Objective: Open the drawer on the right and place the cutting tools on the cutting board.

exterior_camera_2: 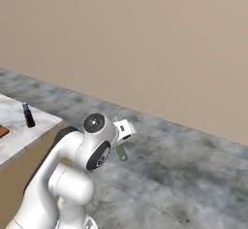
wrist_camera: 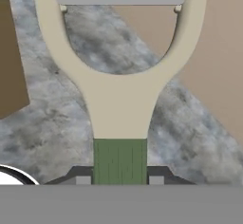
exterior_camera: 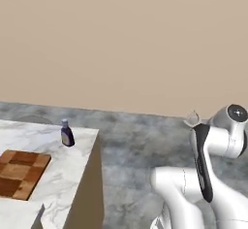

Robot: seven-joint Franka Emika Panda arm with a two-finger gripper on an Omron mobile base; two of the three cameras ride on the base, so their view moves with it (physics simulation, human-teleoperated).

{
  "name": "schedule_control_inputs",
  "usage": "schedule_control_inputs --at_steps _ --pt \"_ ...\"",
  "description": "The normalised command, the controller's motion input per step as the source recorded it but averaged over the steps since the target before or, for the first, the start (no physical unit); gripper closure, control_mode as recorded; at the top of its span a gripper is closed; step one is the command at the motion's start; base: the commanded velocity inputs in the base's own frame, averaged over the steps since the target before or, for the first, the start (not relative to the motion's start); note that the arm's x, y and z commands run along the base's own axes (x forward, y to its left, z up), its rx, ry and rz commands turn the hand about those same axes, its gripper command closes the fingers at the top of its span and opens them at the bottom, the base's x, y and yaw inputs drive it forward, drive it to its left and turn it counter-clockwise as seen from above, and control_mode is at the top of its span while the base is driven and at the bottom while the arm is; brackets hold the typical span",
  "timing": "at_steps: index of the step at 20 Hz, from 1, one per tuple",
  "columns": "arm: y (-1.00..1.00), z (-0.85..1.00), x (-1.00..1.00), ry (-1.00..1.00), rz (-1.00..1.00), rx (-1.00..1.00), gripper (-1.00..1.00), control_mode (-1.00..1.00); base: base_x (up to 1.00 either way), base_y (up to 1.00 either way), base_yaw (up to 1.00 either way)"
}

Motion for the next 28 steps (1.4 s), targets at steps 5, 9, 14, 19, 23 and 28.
schedule_control_inputs --at_steps 5,9,14,19,23,28 --pt "0.00 0.00 0.00 0.00 0.00 0.00 1.00 1.00 0.09 -0.01 0.69" --pt "0.00 0.00 0.00 0.00 0.00 0.00 1.00 1.00 -0.01 0.00 0.68" --pt "0.00 0.00 0.00 0.00 0.00 0.00 1.00 1.00 0.00 0.00 0.64" --pt "0.00 0.00 0.00 0.00 0.00 0.00 1.00 1.00 0.03 -0.12 0.61" --pt "0.00 0.00 0.00 0.00 0.00 0.00 1.00 1.00 0.14 -0.09 0.56" --pt "0.00 0.00 0.00 0.00 0.00 0.00 1.00 1.00 0.23 0.00 0.51"
